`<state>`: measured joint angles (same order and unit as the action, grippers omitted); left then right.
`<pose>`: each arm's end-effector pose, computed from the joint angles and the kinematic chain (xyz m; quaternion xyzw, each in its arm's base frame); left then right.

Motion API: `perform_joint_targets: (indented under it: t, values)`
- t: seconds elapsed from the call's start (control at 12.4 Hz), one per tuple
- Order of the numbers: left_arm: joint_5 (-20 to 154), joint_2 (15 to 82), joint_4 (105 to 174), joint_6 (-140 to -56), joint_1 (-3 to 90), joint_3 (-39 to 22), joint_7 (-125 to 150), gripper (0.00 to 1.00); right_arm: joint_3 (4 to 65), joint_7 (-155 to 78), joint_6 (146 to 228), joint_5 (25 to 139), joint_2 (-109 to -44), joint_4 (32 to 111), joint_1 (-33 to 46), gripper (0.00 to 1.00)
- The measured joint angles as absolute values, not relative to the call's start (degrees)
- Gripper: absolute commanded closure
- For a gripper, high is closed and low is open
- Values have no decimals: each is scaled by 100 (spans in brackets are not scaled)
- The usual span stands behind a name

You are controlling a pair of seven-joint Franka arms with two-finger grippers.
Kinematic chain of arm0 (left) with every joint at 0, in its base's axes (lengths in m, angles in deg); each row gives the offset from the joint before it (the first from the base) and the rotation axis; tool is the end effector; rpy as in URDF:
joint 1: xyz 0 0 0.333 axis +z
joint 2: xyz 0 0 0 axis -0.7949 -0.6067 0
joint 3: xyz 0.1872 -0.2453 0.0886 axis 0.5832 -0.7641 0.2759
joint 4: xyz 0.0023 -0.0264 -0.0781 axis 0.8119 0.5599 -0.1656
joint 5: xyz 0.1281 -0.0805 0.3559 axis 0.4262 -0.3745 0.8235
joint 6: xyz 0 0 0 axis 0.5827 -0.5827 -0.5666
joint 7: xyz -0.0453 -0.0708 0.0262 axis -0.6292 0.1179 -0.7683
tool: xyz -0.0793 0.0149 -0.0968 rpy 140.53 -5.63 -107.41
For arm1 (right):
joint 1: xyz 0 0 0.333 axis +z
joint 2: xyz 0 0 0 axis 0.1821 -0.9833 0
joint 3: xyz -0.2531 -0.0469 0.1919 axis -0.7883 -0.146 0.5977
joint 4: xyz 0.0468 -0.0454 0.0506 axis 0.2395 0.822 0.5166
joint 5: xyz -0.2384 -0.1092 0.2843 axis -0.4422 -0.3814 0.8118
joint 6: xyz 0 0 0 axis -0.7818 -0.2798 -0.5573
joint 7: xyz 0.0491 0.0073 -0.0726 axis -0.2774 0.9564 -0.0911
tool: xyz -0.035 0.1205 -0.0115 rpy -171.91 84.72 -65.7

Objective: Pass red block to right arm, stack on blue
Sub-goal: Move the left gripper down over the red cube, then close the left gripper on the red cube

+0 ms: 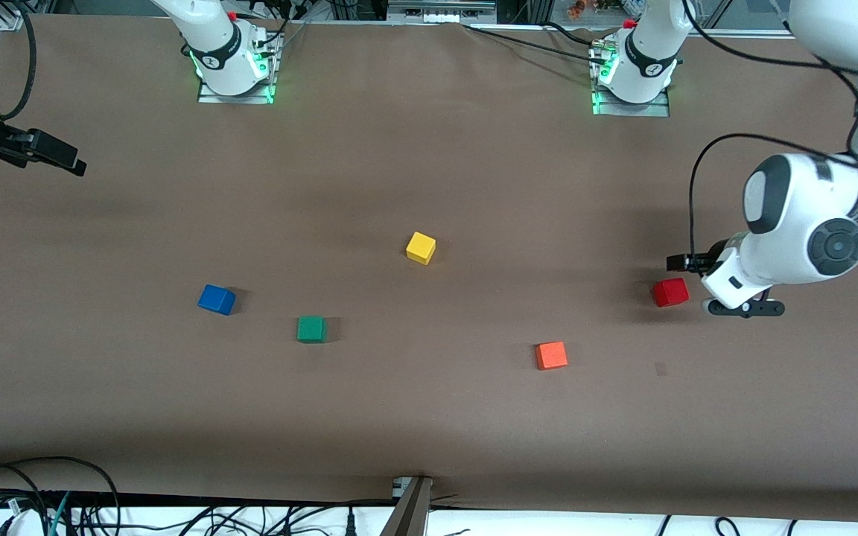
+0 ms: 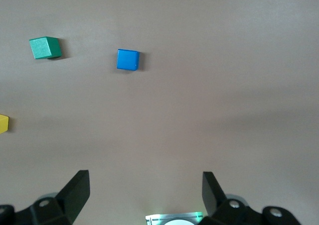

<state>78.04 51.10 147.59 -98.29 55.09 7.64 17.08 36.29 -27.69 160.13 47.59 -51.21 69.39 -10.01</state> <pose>0.6011 0.0051 0.2743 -0.9938 -0.0085 0.1104 0.0080 0.5278 -0.0261 0.5751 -0.9953 0.0783 0.0523 0.0213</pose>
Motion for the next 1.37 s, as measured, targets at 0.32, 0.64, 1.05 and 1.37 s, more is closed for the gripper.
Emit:
perform_joint_targets:
  t: [0.32, 0.64, 1.05, 1.37]
  values:
    - [7807, 4399, 14958, -11015, 5637, 764, 1715, 0, 3629, -2769, 16012, 4759, -5121, 6939, -1001, 0]
    - [7807, 4235, 14956, -11162, 5636, 758, 1709, 6, 3629, -2769, 16012, 4759, -5121, 6939, -1001, 0]
    - [7869, 4209, 14955, -11182, 5636, 756, 1842, 100, 3629, -2770, 16012, 4759, -5121, 6939, -1001, 0]
    - [8052, 4210, 14793, -11168, 5637, 749, 2578, 100, 3629, -2769, 16012, 4759, -5121, 6939, -1001, 0]
